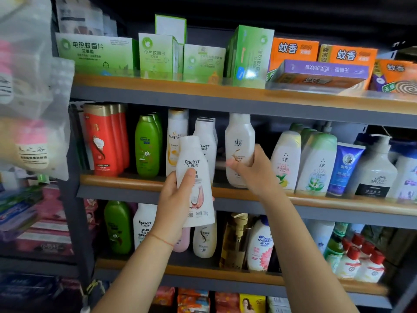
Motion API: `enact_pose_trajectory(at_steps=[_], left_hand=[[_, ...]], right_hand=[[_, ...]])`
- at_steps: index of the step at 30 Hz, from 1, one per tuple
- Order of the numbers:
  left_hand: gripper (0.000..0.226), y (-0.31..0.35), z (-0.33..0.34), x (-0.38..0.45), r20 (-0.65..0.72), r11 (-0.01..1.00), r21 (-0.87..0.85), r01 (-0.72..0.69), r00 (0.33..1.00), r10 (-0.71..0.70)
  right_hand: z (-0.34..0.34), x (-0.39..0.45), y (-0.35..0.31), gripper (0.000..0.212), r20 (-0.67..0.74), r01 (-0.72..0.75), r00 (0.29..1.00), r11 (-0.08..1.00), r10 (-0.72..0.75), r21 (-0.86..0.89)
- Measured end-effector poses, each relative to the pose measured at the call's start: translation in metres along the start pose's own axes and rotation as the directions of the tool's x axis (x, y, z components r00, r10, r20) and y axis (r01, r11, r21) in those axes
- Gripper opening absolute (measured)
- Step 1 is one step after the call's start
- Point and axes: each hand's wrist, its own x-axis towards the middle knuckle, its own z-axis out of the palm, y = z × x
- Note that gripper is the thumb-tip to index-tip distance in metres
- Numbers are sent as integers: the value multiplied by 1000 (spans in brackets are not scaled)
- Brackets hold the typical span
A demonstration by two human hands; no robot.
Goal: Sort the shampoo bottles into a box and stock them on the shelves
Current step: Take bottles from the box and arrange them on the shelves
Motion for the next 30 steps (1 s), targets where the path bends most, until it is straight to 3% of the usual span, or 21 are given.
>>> enact_pose_trajectory(at_steps=[4, 12, 19, 21, 25, 30], left_hand=[[21, 7, 2, -4, 30, 999, -37, 35, 999, -34], [22, 11, 6, -1, 65, 995, -80, 53, 997, -48], [39, 13, 7, -13, 84, 976, -199, 91, 994, -75], [48, 15, 7, -16, 96, 970, -222, 101, 992, -82], [58, 19, 6, -23, 176, 950, -255, 181, 975, -138], [56, 21, 7, -32, 254, 927, -297, 229, 955, -155]], right_hand=[[-2, -11, 3, 41, -94, 64, 994, 998, -63, 9], [-11, -1, 0, 45, 29, 162, 987, 986, -161, -44], [-29, -50, -30, 40, 54, 209, 971, 939, -231, 272], [-26, -66, -44, 31, 75, 231, 963, 935, -260, 270], [-8, -76, -45, 27, 99, 155, 981, 981, -167, 119], [20, -80, -38, 20, 137, 2, 990, 981, -29, 194]])
